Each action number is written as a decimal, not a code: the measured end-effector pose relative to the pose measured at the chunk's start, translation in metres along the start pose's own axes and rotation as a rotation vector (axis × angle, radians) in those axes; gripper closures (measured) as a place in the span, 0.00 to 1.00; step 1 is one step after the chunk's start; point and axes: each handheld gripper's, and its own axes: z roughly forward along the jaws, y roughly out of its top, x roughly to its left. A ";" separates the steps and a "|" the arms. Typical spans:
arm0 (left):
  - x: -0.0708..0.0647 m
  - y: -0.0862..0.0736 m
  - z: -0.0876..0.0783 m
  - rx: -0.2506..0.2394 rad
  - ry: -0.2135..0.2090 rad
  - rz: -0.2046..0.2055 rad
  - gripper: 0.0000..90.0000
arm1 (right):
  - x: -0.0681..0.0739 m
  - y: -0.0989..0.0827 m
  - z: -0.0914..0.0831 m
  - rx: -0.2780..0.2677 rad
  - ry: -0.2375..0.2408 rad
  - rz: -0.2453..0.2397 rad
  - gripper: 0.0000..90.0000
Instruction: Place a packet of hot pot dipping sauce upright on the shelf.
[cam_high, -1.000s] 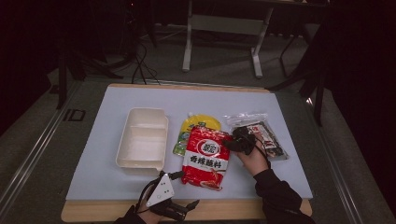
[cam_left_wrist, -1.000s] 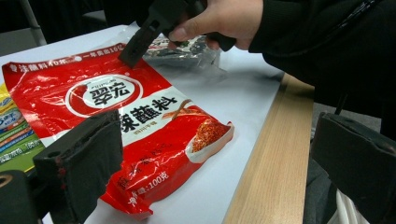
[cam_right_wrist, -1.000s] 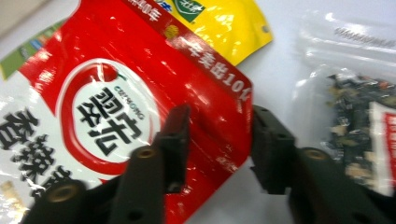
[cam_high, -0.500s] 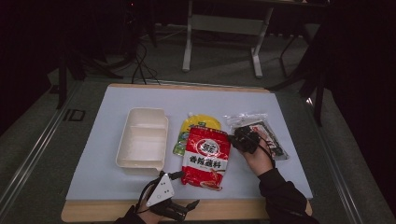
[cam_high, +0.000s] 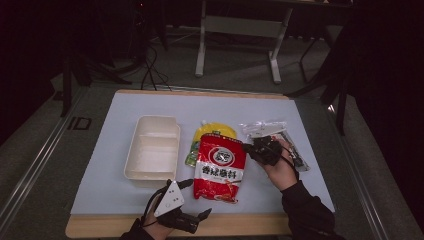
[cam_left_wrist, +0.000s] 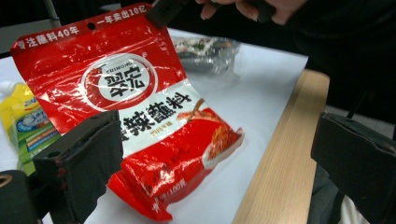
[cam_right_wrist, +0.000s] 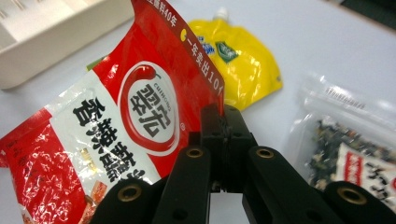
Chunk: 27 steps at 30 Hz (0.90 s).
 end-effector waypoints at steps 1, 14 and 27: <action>0.001 0.002 -0.001 0.000 0.002 -0.006 0.04 | 0.001 0.001 -0.003 -0.001 0.008 -0.005 1.00; 0.015 0.029 -0.022 -0.014 0.036 0.002 0.04 | 0.027 0.008 -0.039 -0.101 0.068 -0.093 1.00; 0.041 0.034 -0.023 0.018 0.067 -0.006 0.07 | 0.052 0.012 -0.072 -0.153 0.107 -0.196 1.00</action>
